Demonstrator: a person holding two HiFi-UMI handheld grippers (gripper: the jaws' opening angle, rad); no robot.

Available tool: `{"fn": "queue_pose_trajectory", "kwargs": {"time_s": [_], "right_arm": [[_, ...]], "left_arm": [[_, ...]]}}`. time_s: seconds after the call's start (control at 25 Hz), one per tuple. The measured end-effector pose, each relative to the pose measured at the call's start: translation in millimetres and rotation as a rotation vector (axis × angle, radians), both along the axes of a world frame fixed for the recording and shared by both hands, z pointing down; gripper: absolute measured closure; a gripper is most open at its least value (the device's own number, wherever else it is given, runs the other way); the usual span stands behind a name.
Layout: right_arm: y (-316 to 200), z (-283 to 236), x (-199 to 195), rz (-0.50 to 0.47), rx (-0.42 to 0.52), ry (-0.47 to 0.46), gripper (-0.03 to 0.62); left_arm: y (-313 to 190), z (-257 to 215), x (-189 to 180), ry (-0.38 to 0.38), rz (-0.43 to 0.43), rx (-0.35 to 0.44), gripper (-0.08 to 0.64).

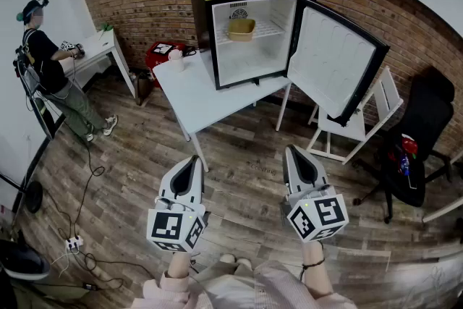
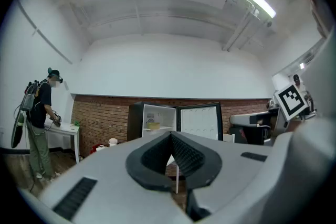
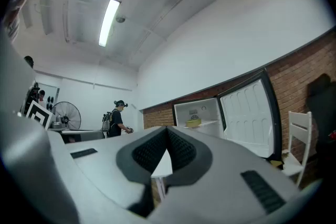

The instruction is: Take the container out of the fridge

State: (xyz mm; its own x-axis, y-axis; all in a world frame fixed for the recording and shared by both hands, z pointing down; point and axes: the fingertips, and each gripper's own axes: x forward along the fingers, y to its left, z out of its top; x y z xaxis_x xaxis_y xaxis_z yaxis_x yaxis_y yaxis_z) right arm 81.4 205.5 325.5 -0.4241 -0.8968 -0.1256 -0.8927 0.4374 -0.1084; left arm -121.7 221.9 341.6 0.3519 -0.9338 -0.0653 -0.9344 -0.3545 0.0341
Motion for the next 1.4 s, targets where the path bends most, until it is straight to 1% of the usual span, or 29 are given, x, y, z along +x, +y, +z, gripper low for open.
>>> {"fn": "queue_pose_trajectory", "kwargs": {"time_s": [0.12, 0.28, 0.44, 0.6, 0.68, 0.76, 1.0, 1.2, 1.4], "right_arm": [[-2, 0, -2, -0.010, 0.005, -0.006, 0.589], [-5, 1, 0, -0.031, 0.012, -0.042, 0.589], [-9, 9, 5, -0.032, -0.004, -0.013, 0.589], [-9, 13, 9, -0.037, -0.017, -0.032, 0.578], [-10, 16, 11, -0.034, -0.024, -0.034, 0.555], [-12, 18, 11, -0.037, -0.033, -0.039, 0.518], [-18, 21, 13, -0.031, -0.037, -0.033, 0.449], [-33, 26, 8, -0.027, -0.043, -0.028, 0.429], [-66, 37, 4, -0.024, -0.059, -0.035, 0.417]], "left_arm": [[-3, 1, -2, 0.003, -0.007, -0.001, 0.568], [-4, 4, -1, 0.004, -0.017, -0.005, 0.568], [-2, 6, 7, 0.007, -0.020, -0.004, 0.568], [3, 8, 10, 0.009, -0.026, -0.003, 0.568], [3, 9, 10, 0.011, -0.028, -0.006, 0.568], [3, 10, 9, 0.013, -0.033, -0.009, 0.568], [-2, 14, 11, 0.012, -0.034, -0.020, 0.568], [-18, 20, 7, 0.014, -0.031, -0.034, 0.568], [-51, 27, 3, 0.016, -0.022, -0.047, 0.568]]}}
